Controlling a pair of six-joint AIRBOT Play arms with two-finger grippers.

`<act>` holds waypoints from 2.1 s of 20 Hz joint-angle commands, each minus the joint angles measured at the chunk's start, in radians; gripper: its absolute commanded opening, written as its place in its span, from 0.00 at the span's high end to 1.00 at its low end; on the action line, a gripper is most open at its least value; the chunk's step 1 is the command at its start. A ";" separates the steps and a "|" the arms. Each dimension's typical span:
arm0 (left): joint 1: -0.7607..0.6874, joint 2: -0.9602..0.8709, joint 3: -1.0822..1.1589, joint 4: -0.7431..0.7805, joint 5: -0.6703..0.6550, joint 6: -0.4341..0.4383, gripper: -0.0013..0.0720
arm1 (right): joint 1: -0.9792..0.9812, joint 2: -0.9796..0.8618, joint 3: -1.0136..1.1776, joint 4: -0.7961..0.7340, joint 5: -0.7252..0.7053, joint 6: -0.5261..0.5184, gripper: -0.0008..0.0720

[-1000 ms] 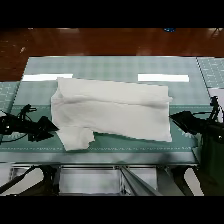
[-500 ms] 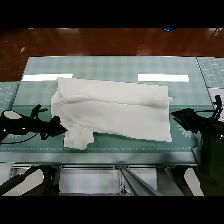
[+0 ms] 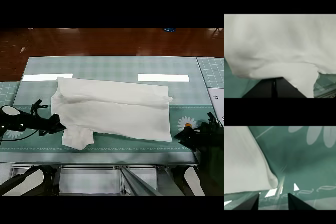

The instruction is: Fold the shirts.

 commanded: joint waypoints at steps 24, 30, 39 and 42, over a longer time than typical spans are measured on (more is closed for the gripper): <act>-0.059 -0.159 0.539 -0.109 0.005 0.055 0.96 | 0.285 -0.393 0.371 0.396 -0.255 -0.160 0.96; -0.093 -0.488 0.909 -0.108 -0.042 -0.035 0.96 | 0.293 -0.601 0.610 0.411 -0.268 -0.139 0.96; -0.111 -0.755 1.159 -0.109 -0.078 -0.107 0.95 | 0.304 -0.797 0.752 0.427 -0.351 -0.134 0.95; -0.125 -0.784 1.159 -0.103 -0.107 -0.103 0.30 | 0.335 -0.834 0.752 0.432 -0.431 -0.135 0.40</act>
